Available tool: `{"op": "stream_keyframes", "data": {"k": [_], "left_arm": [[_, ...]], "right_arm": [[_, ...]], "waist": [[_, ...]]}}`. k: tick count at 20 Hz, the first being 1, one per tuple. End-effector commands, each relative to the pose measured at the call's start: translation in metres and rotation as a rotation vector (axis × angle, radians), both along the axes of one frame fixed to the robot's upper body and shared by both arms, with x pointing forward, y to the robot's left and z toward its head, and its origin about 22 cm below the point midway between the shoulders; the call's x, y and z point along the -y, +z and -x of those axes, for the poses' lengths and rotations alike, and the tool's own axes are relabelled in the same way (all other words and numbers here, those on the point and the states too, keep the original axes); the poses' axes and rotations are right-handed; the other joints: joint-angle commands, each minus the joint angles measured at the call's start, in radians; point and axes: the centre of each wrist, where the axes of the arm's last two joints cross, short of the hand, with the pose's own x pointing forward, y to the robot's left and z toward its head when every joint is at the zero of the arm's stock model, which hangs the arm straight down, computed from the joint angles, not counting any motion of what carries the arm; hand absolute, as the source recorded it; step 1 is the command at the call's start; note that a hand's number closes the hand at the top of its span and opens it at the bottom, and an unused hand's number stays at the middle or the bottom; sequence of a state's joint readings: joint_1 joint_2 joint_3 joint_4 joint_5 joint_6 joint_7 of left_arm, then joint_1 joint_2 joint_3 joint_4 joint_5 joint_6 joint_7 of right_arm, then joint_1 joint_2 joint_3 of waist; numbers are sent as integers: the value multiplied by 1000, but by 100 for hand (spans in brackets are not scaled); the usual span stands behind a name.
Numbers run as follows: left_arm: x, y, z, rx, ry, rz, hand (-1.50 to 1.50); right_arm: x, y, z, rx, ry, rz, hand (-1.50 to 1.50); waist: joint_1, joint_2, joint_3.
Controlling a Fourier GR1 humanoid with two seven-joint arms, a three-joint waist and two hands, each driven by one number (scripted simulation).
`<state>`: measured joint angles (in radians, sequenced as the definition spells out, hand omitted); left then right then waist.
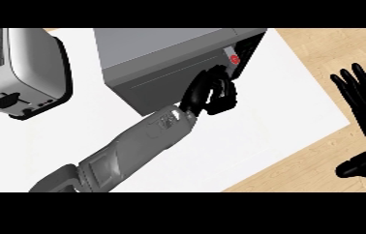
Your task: Pick up the milk, place it into the microwave and close the microwave
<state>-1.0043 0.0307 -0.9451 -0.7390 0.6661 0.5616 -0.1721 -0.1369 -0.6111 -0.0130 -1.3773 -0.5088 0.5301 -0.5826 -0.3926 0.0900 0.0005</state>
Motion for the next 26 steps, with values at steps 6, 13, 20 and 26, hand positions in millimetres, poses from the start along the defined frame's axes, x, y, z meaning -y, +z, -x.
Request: {"op": "stream_keyframes", "data": {"k": [6, 13, 20, 26], "left_arm": [[28, 37, -4, 105, -73, 49, 150], [28, 35, -4, 120, -52, 59, 150], [25, 28, -3, 114, -8, 65, 150], [27, 32, -2, 124, 10, 90, 150]], "right_arm": [[-36, 41, -12, 100, 353, 112, 150], [-59, 58, -11, 127, 443, 140, 150], [-75, 64, -4, 131, 499, 151, 150], [-84, 63, 3, 119, 532, 150, 150]], "waist": [[-23, -18, 2], [-48, -15, 1], [-70, -13, 3], [-86, -15, 4]]}}
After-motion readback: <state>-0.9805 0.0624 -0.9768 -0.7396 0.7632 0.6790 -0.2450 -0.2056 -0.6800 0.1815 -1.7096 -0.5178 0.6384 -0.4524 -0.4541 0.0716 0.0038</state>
